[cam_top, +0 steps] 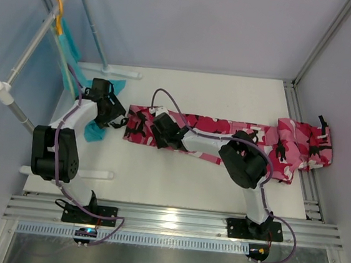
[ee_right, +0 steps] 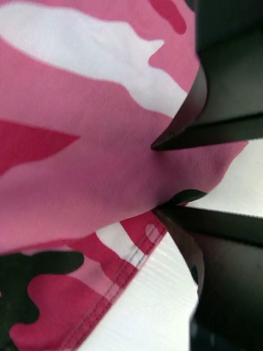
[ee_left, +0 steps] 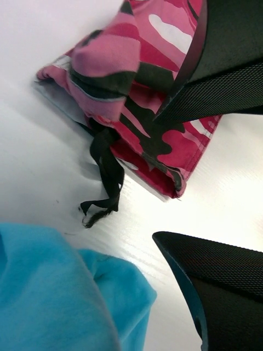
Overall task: Place the trousers on the hanger
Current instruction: Fold the trousers
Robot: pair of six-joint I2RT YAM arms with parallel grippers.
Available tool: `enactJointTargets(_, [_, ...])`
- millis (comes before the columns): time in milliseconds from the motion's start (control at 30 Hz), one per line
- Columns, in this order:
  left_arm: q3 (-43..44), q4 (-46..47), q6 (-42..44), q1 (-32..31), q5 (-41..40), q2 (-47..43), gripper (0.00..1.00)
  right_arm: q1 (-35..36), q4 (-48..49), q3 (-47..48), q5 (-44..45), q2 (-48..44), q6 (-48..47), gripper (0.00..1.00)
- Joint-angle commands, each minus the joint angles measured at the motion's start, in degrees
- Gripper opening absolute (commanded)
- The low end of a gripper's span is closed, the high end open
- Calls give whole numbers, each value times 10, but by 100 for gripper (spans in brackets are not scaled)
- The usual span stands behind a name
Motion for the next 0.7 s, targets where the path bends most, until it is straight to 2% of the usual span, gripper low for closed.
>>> enactJointTargets(0, [25,10,-7,20,1,-22,78,6,2,-56,6,-40,38,44])
enactJointTargets(33, [31,7,-6,21,2,-22,79,6,5,-63,-4,-44,41,32])
enactJointTargets(133, [41,3,-2,22,8,-23,78,9,-29,-77,-7,-59,53,13])
enactJointTargets(167, [42,0,-1,22,12,-25,78,10,-36,-93,-4,-67,57,8])
enactJointTargets(233, [39,-2,1,22,18,-27,78,10,-49,-117,-9,-86,64,5])
enactJointTargets(433, [-10,31,19,16,80,-47,79,9,-76,-240,-39,-208,97,5])
enactJointTargets(567, [-19,36,63,-2,124,-47,79,10,-85,-301,-47,-291,114,18])
enactJointTargets(600, [-19,36,69,-7,141,-47,78,10,-80,-302,-56,-300,111,23])
enactJointTargets(667, [-13,30,83,-23,150,-50,78,10,-79,-291,-76,-315,112,27])
